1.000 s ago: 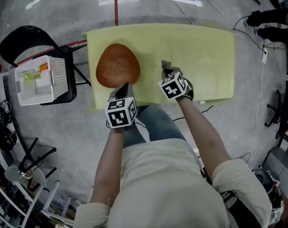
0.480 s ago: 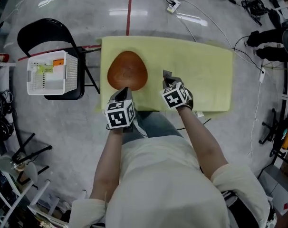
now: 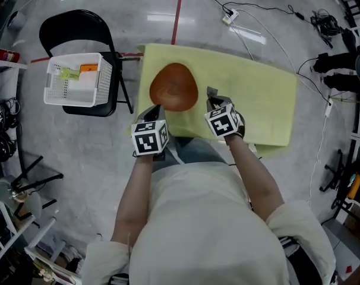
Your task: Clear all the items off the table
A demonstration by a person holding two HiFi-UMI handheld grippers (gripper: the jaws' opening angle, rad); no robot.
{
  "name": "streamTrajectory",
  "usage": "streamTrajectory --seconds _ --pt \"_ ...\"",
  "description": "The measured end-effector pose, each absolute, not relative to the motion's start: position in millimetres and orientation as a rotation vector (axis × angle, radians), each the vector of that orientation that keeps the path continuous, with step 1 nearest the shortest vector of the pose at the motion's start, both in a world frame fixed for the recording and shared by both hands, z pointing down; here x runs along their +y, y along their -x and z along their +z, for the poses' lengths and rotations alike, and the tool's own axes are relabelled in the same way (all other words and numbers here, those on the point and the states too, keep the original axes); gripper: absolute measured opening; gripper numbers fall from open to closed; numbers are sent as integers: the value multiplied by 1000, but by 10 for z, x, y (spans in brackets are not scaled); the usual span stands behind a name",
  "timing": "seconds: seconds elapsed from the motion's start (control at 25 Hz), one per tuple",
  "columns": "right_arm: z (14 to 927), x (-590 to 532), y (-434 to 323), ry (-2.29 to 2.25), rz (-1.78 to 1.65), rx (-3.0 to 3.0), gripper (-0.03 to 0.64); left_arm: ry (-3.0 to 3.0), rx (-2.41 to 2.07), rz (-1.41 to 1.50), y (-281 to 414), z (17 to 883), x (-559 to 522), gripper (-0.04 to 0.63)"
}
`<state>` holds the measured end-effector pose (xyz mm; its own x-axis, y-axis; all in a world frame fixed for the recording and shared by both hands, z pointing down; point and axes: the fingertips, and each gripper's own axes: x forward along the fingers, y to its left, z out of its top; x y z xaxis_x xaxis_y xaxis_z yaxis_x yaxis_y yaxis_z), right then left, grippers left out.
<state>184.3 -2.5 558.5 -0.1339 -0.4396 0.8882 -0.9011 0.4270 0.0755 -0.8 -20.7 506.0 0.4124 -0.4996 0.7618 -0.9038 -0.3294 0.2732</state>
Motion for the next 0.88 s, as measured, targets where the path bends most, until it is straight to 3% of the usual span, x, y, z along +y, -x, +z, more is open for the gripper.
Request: streamTrajectory --seconds 0.88 --pt "4998 -221 -60 -1107 489 -1838 21 -1931 -1273 665 1817 4725 -281 9"
